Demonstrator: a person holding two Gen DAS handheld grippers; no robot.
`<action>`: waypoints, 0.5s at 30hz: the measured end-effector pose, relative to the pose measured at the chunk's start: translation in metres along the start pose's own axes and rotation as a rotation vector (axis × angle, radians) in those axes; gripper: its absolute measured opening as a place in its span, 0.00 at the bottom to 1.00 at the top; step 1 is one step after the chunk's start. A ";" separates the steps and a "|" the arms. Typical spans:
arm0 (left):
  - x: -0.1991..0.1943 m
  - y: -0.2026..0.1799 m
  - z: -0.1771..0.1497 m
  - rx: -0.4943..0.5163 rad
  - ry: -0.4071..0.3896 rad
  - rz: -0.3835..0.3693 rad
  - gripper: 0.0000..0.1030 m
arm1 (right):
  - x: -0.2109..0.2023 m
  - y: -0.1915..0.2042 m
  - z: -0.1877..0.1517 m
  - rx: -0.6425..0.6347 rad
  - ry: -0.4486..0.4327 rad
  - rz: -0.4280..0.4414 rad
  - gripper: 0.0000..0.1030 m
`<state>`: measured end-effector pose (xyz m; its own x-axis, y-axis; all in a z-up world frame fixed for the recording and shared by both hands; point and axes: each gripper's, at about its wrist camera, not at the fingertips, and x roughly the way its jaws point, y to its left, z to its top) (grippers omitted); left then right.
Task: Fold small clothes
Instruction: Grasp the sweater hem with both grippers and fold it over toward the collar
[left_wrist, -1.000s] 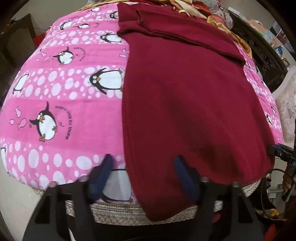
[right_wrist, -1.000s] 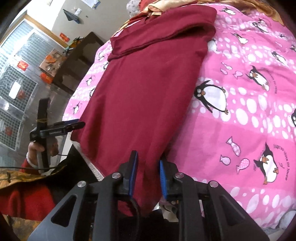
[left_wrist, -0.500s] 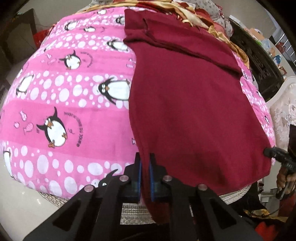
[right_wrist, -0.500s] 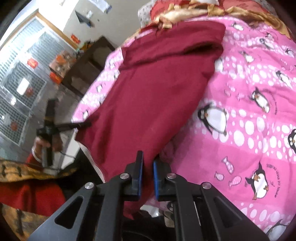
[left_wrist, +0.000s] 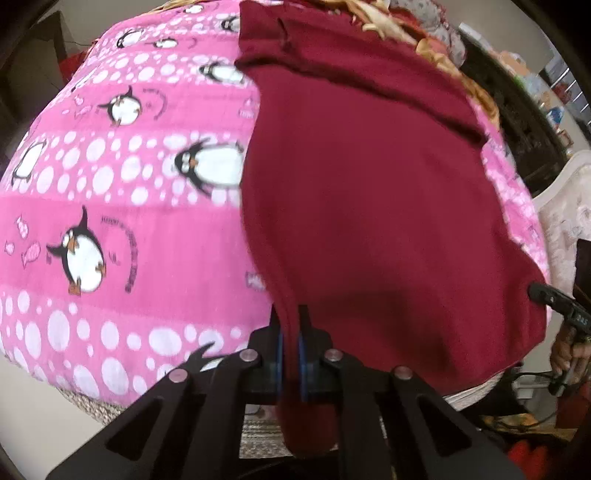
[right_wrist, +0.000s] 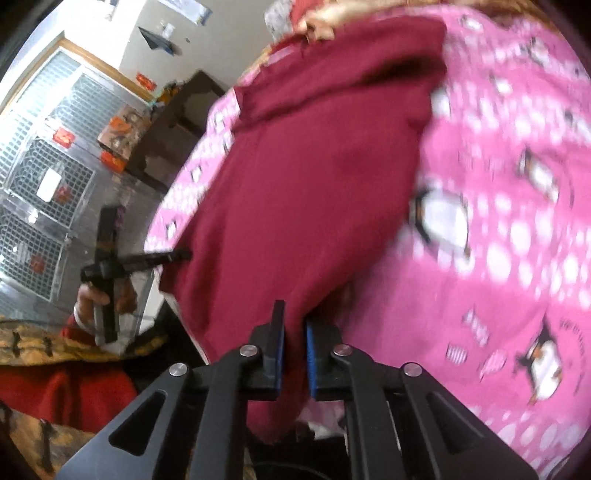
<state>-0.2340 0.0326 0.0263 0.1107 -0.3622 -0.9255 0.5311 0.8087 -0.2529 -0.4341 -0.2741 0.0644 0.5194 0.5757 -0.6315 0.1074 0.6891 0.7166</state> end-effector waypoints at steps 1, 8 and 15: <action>-0.004 0.003 0.005 -0.015 -0.008 -0.030 0.06 | -0.004 0.002 0.005 -0.001 -0.018 0.009 0.23; -0.046 0.021 0.051 -0.096 -0.170 -0.108 0.06 | -0.024 0.002 0.050 0.009 -0.150 0.050 0.23; -0.055 0.008 0.119 -0.094 -0.314 -0.084 0.06 | -0.028 -0.009 0.101 0.038 -0.276 -0.010 0.23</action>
<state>-0.1360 0.0038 0.1090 0.3307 -0.5428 -0.7721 0.4710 0.8038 -0.3634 -0.3641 -0.3408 0.1054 0.7291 0.4236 -0.5376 0.1427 0.6741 0.7247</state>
